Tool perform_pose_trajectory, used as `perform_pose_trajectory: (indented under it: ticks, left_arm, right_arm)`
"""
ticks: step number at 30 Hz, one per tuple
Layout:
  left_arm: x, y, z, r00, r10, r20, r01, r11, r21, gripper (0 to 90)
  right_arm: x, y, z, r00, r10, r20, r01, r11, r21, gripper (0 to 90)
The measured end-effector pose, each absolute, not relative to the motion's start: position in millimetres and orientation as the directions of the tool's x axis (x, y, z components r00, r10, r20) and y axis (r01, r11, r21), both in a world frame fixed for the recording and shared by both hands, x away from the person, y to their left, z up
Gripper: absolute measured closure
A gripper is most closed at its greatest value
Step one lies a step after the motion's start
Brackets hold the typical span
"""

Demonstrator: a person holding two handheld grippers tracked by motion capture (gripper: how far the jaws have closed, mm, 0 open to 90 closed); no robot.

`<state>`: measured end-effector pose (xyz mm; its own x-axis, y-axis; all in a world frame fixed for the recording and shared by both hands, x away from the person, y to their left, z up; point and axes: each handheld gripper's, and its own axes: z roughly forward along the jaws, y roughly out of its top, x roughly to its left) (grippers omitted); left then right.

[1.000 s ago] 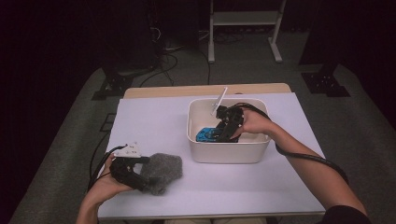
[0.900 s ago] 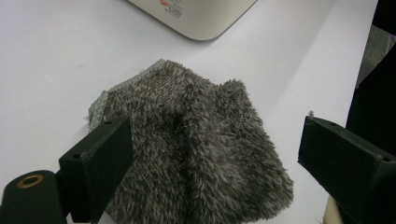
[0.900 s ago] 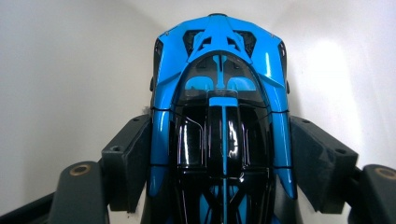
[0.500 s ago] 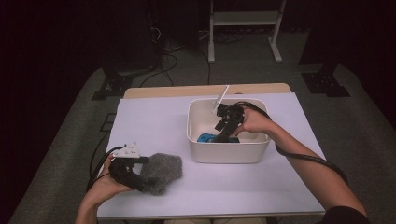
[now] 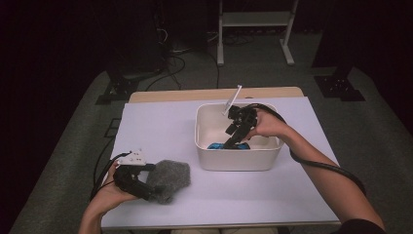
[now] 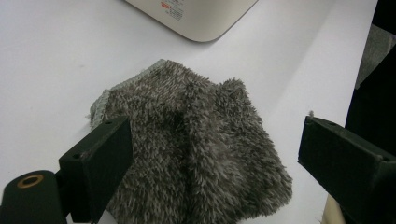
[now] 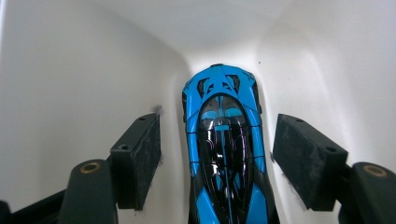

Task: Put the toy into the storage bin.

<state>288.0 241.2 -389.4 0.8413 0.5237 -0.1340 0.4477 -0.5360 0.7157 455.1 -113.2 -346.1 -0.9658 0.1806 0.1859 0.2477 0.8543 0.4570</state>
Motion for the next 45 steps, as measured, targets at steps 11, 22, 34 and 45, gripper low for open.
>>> perform_pose_trajectory:
  ticks: [11, 22, 34, 45]
  left_arm:
    - [285, 239, -387, 0.844, 0.522, -0.124, 0.440, -0.540, 0.718, 9.0]
    - [284, 238, -387, 0.847, 0.518, -0.125, 0.438, -0.544, 0.716, 9.0]
    - [281, 239, -385, 0.843, 0.525, -0.120, 0.439, -0.540, 0.718, 9.0]
    - [282, 238, -387, 0.844, 0.523, -0.121, 0.439, -0.543, 0.716, 9.0]
  right_arm:
    - [447, -129, -326, -0.965, 0.202, 0.166, 0.258, 0.834, 0.488, 30.9]
    - [438, -148, -312, -0.960, 0.234, 0.154, 0.280, 0.815, 0.506, 31.1]
    - [428, -166, -292, -0.957, 0.261, 0.125, 0.287, 0.793, 0.538, 31.3]
    - [417, -182, -270, -0.955, 0.285, 0.084, 0.281, 0.775, 0.566, 31.8]
